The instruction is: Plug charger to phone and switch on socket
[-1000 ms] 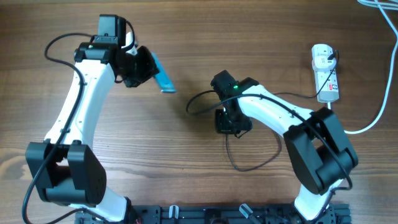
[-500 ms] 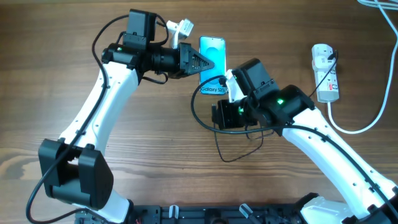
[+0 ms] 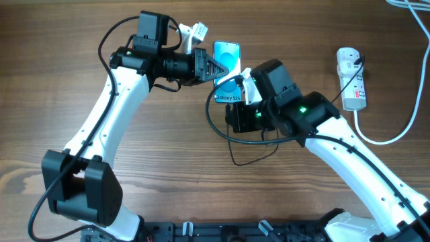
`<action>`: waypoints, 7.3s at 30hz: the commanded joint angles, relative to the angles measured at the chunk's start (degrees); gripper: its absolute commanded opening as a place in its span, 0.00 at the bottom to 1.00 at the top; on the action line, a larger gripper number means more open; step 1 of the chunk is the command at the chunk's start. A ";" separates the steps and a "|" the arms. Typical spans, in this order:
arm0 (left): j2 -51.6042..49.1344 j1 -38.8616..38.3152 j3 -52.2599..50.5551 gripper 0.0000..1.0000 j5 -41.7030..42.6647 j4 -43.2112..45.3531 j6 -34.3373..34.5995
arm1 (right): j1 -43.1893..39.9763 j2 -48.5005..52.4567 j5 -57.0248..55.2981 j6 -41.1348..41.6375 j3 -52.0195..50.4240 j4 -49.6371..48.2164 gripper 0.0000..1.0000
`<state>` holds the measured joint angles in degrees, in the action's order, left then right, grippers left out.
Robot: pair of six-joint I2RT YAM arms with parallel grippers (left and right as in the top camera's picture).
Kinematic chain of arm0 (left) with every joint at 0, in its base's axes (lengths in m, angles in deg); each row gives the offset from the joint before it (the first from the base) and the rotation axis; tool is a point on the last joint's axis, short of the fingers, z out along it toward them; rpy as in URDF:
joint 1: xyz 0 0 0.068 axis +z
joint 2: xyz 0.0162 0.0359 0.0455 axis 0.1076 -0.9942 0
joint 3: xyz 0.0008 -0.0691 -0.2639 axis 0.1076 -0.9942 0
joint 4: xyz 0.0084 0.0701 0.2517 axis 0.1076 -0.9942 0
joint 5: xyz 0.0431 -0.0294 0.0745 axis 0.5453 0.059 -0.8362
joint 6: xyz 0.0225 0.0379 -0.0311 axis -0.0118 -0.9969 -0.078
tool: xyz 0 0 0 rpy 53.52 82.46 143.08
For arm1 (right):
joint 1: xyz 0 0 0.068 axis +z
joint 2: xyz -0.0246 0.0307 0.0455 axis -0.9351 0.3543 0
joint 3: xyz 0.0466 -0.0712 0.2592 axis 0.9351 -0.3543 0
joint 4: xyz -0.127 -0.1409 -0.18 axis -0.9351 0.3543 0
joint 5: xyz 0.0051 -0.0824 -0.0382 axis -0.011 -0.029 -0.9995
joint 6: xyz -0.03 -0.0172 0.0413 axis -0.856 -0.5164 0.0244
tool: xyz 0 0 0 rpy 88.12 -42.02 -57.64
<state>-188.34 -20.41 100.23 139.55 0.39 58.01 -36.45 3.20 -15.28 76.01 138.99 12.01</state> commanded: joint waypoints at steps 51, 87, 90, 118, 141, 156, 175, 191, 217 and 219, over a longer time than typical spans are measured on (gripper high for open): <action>1.05 0.26 0.11 0.04 -1.70 -1.75 -3.76 | -0.02 -1.27 2.19 -4.52 0.66 0.09 0.05; 1.05 0.20 0.11 0.04 -1.88 -1.77 -3.72 | -0.02 -1.27 1.62 -3.19 0.66 -1.01 0.05; 1.05 0.20 0.11 0.04 -1.88 -1.79 -3.52 | -0.02 -1.27 1.62 -2.91 0.66 -1.27 0.04; 1.05 0.20 0.11 0.04 2.71 -7.87 -2.84 | -0.02 -1.27 -6.16 -2.71 0.66 -6.34 0.08; 0.46 0.20 0.00 0.04 -15.69 -11.72 -1.81 | -11.19 -7.58 -4.87 4.74 1.77 9.64 1.00; -14.25 -7.13 -2.78 0.04 -19.85 -8.66 -2.16 | -11.13 -4.96 -4.90 6.08 1.70 10.93 1.00; -20.09 -7.78 -2.78 0.05 -22.93 -0.96 0.98 | -11.10 -4.83 -6.58 6.10 1.70 11.08 1.00; -22.36 -7.78 -2.78 0.23 -35.39 -3.15 0.83 | -11.13 -4.83 -7.89 6.14 1.05 11.63 0.99; -14.99 -1.99 7.89 0.69 -42.49 -18.86 1.03 | -11.13 -4.72 -23.76 4.61 0.96 16.48 1.00; -9.70 -0.17 10.19 0.76 -45.11 -21.99 1.03 | -12.70 -4.72 -25.44 5.20 2.16 16.52 1.00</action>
<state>-206.77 -22.88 106.24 98.77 -19.41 59.28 -47.60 -2.18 -36.62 81.34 139.58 28.62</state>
